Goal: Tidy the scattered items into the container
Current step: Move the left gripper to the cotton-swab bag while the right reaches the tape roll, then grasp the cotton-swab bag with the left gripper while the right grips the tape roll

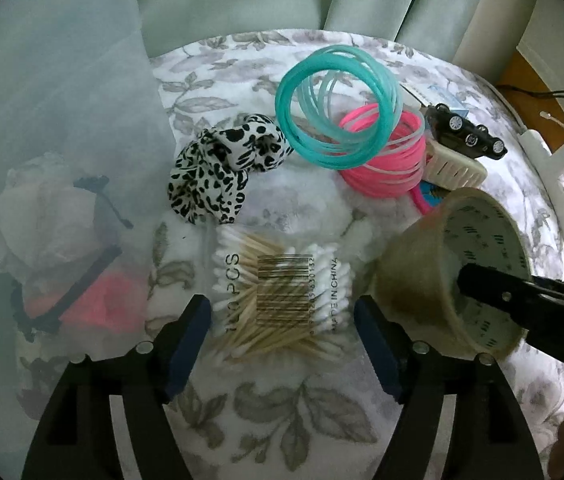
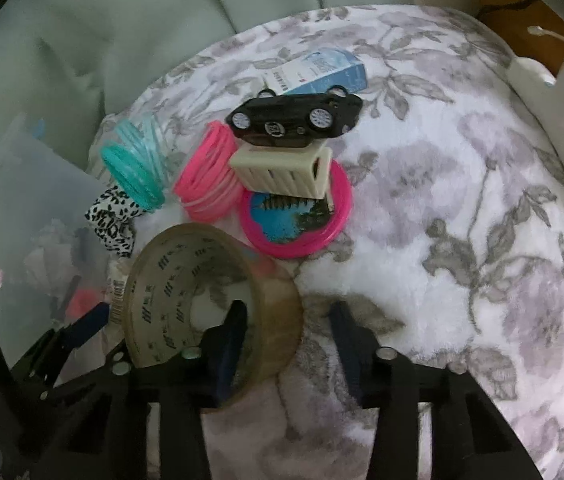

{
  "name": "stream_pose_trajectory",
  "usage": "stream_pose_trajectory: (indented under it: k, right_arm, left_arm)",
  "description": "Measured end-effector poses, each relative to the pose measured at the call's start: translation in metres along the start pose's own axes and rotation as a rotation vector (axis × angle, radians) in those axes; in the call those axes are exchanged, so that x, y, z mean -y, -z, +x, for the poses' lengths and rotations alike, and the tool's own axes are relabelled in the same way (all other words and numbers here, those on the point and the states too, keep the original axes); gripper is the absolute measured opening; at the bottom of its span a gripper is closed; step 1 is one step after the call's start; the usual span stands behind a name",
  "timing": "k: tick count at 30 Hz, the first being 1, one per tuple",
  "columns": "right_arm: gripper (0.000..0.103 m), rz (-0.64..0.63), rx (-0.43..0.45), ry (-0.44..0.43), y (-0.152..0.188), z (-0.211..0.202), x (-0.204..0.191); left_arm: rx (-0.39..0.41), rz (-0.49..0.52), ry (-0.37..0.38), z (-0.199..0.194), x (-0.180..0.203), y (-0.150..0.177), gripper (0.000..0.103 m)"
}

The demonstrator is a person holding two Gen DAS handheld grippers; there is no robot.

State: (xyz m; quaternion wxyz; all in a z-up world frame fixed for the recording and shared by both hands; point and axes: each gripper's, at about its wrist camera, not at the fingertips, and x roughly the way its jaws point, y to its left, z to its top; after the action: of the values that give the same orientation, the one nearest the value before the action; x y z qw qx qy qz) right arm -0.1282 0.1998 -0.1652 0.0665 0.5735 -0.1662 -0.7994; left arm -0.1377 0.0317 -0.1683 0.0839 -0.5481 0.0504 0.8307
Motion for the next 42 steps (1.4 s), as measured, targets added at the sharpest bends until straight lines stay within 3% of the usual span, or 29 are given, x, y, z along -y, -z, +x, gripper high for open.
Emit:
stream_pose_trajectory:
  k: [6,9,11,15,23,29,34,42]
  right_arm:
    - [0.024,-0.004,0.010,-0.017,0.002,-0.004,0.006]
    - [0.011,-0.010,0.031,0.009,0.004,-0.013,0.011]
    - [0.009,0.003,0.034,-0.004,0.005,-0.017,0.019]
    - [0.009,0.046,0.046,0.010,0.007,-0.025,0.037]
    - [0.008,0.073,0.078,0.059,0.004,-0.041,0.058]
    - [0.008,0.093,0.078,0.047,0.005,-0.040,0.062]
    - [0.008,0.120,0.085,0.030,0.007,-0.041,0.065]
    - [0.008,0.150,0.098,0.011,0.017,-0.053,0.071]
  left_arm:
    - [-0.004,0.000,0.050,0.004,-0.003,-0.001,0.081]
    - [-0.016,0.008,0.032,0.004,-0.001,-0.001,0.081]
    - [-0.018,0.013,0.021,0.004,0.000,0.000,0.081]
    - [-0.031,0.024,-0.018,0.009,0.002,-0.002,0.082]
    - [-0.033,-0.019,-0.027,0.013,-0.001,-0.007,0.083]
    - [-0.032,-0.050,-0.032,0.012,-0.005,-0.009,0.082]
    - [-0.031,-0.074,-0.050,0.008,-0.005,-0.010,0.069]
    - [-0.026,-0.103,0.010,-0.006,-0.004,-0.005,0.065]
